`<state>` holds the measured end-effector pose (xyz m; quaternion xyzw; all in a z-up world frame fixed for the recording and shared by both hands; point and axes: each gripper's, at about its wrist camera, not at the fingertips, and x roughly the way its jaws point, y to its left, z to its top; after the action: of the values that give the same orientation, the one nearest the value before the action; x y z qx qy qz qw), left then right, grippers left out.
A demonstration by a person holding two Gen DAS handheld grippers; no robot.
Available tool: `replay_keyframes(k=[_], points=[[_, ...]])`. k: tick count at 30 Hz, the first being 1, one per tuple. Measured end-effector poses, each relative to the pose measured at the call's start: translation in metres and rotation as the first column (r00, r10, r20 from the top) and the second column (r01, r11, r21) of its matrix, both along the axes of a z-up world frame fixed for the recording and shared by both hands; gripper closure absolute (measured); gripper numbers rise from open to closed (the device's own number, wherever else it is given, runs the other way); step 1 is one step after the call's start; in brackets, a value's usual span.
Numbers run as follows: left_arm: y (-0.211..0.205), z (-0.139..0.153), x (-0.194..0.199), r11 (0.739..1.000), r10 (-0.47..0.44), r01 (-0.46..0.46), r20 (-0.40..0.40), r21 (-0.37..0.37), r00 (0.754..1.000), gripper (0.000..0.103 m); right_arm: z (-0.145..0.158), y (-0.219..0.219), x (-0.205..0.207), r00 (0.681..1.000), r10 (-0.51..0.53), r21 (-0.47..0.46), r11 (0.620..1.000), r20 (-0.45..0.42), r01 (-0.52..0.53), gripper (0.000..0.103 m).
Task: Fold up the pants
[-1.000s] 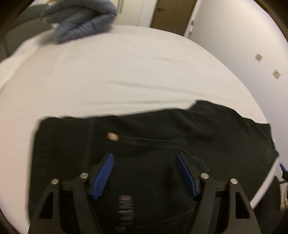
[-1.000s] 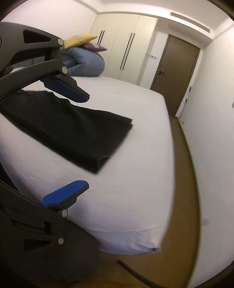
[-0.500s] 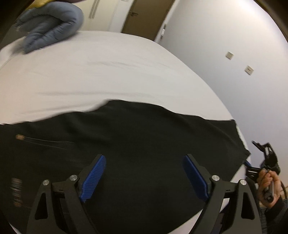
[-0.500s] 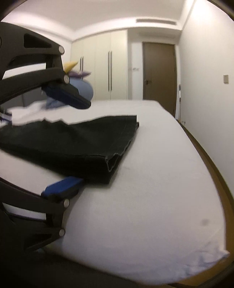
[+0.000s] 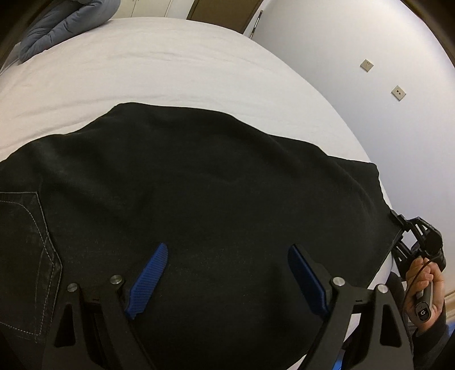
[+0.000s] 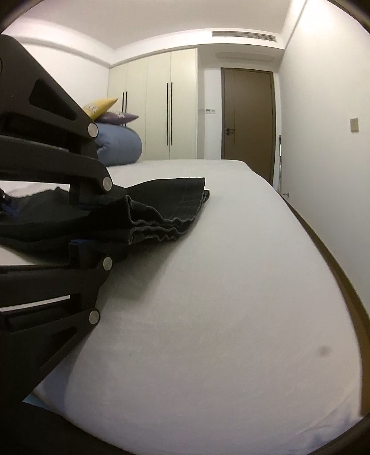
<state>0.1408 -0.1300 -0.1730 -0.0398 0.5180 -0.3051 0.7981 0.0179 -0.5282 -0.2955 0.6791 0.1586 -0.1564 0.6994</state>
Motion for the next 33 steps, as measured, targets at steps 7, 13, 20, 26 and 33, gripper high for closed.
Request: replay_keyframes(k=[7,13,20,26,33], points=[[0.004,-0.001,0.002,0.999,0.021,-0.021,-0.011,-0.027,1.0,0.015,0.078,0.035,0.045,0.975,0.14,-0.355,0.915,-0.17,-0.193,0.093],[0.022,0.003,0.011,0.988,0.078,-0.088,-0.084,-0.127,0.993,0.015,0.145,0.183,0.11,0.804,0.422,-0.669,0.455,-0.419,-0.588,0.093],[0.044,0.008,0.019,0.938,0.088,-0.163,-0.245,-0.305,0.966,0.012,0.07,0.297,0.137,0.54,0.465,-0.562,0.106,-0.701,-0.82,0.093],[0.02,0.007,0.026,0.94,0.062,-0.156,-0.297,-0.305,0.953,0.004,0.073,0.303,0.124,0.57,0.421,-0.604,0.062,-0.706,-0.794,0.093],[-0.026,0.011,0.043,0.963,-0.03,-0.059,-0.321,-0.264,0.947,0.004,0.089,0.319,0.128,0.614,0.366,-0.662,-0.009,-0.7,-0.749,0.093]])
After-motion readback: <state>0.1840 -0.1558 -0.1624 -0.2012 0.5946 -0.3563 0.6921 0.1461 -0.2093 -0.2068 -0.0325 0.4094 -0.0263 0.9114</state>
